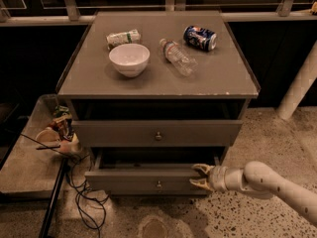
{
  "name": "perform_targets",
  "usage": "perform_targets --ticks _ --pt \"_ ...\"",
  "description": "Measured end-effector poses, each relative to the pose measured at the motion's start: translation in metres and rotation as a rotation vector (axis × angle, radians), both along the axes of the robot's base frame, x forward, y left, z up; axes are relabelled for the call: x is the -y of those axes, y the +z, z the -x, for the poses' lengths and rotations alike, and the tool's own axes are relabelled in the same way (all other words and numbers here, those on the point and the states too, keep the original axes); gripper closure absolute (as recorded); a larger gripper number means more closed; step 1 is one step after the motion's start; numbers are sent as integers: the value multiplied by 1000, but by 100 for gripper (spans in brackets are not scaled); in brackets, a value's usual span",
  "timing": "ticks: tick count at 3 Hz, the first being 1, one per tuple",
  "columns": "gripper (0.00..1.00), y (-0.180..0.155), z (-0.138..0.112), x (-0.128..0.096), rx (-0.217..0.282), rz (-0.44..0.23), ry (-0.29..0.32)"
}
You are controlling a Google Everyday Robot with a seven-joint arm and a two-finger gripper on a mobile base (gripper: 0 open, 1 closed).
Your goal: Open middle drawer
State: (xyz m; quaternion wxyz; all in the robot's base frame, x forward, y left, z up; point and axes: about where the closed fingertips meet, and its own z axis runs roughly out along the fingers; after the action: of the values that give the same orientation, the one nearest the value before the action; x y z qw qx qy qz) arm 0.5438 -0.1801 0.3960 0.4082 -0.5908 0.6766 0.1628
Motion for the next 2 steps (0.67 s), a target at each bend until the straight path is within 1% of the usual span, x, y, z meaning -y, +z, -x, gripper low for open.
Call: perform_targets --ticks 1,2 --pt "100 9 0 0 0 0 0" --pt "100 17 -1 0 0 0 0"
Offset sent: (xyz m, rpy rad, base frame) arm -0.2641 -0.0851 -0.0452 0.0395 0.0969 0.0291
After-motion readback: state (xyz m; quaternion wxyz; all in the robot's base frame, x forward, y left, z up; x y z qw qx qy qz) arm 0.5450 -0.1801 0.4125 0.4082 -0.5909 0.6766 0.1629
